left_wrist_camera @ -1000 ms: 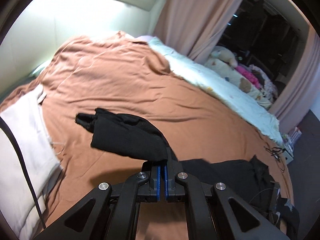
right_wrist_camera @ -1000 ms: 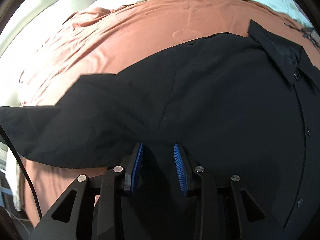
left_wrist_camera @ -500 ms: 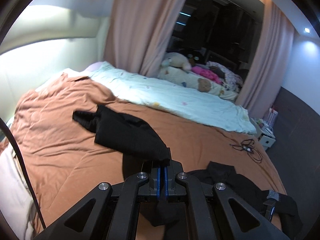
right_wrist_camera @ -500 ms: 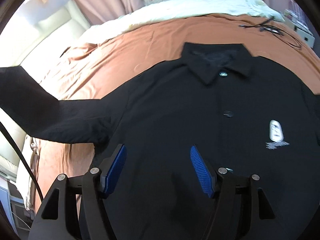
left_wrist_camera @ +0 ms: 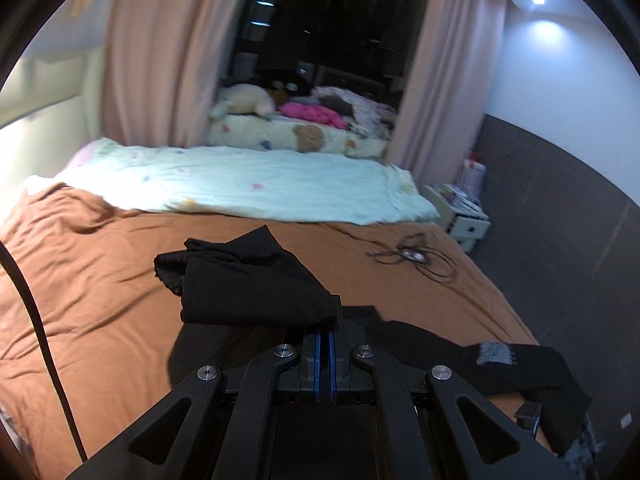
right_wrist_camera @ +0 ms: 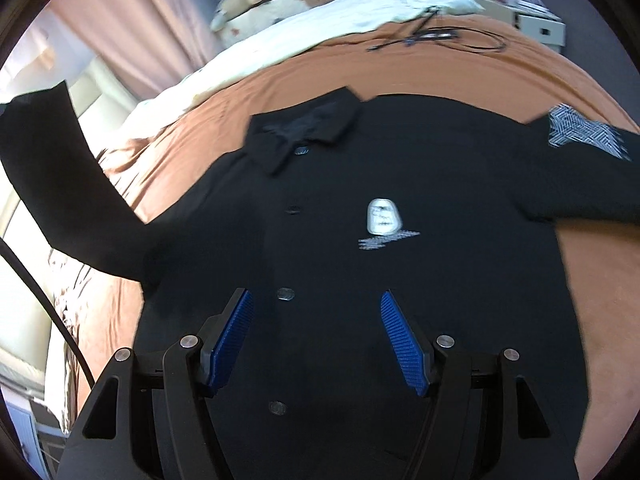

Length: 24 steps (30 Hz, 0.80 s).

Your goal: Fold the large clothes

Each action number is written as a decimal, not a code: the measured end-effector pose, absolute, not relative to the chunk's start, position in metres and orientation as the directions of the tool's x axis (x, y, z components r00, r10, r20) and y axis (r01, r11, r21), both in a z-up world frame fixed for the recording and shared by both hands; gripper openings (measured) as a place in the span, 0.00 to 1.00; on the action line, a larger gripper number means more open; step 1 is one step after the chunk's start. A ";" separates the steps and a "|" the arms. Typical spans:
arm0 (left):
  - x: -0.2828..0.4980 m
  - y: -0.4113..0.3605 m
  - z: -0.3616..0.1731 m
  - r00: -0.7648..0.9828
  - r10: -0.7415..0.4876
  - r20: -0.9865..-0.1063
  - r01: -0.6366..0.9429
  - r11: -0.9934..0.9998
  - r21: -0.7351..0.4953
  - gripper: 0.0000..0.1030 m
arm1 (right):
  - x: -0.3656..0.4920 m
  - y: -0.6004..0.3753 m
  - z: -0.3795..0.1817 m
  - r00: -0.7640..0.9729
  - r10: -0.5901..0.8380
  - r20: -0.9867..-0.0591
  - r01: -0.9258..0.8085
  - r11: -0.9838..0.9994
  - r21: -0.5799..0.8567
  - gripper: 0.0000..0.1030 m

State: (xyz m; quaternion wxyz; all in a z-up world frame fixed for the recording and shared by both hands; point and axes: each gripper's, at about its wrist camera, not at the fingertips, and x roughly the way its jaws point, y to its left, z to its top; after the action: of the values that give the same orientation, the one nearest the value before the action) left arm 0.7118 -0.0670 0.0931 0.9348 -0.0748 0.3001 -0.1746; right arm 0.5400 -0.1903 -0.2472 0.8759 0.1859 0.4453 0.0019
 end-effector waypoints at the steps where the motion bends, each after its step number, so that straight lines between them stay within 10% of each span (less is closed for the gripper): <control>1: 0.713 -0.081 0.092 0.748 -0.387 -0.539 0.301 0.922 -0.244 0.02 | 0.534 -0.198 -0.247 0.605 0.162 -0.780 0.173 0.929 0.327 0.63; 8: 0.717 -0.169 0.057 0.610 -0.529 -0.589 0.457 0.843 -0.284 0.02 | 0.503 -0.232 -0.252 0.627 0.134 -0.767 0.235 0.907 0.350 0.72; 10: 0.716 -0.191 0.038 0.533 -0.552 -0.641 0.503 0.816 -0.284 0.15 | 0.497 -0.241 -0.255 0.624 0.135 -0.770 0.243 0.903 0.355 0.75; 12: 0.718 -0.200 0.022 0.485 -0.545 -0.684 0.511 0.811 -0.284 0.64 | 0.498 -0.247 -0.258 0.622 0.128 -0.772 0.252 0.901 0.353 0.79; 14: 0.713 -0.193 0.014 0.506 -0.516 -0.691 0.499 0.829 -0.254 0.79 | 0.499 -0.253 -0.260 0.622 0.136 -0.771 0.252 0.898 0.361 0.79; 24: 0.705 -0.097 -0.019 0.578 -0.347 -0.738 0.329 0.927 -0.178 0.81 | 0.527 -0.253 -0.275 0.603 0.154 -0.783 0.238 0.902 0.360 0.79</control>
State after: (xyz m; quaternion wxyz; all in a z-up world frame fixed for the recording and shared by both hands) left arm 0.7054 -0.0968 -0.0189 0.8883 -0.0108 0.4179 -0.1901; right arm 0.5274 -0.2530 -0.2750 0.8677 0.2200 0.4451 -0.0240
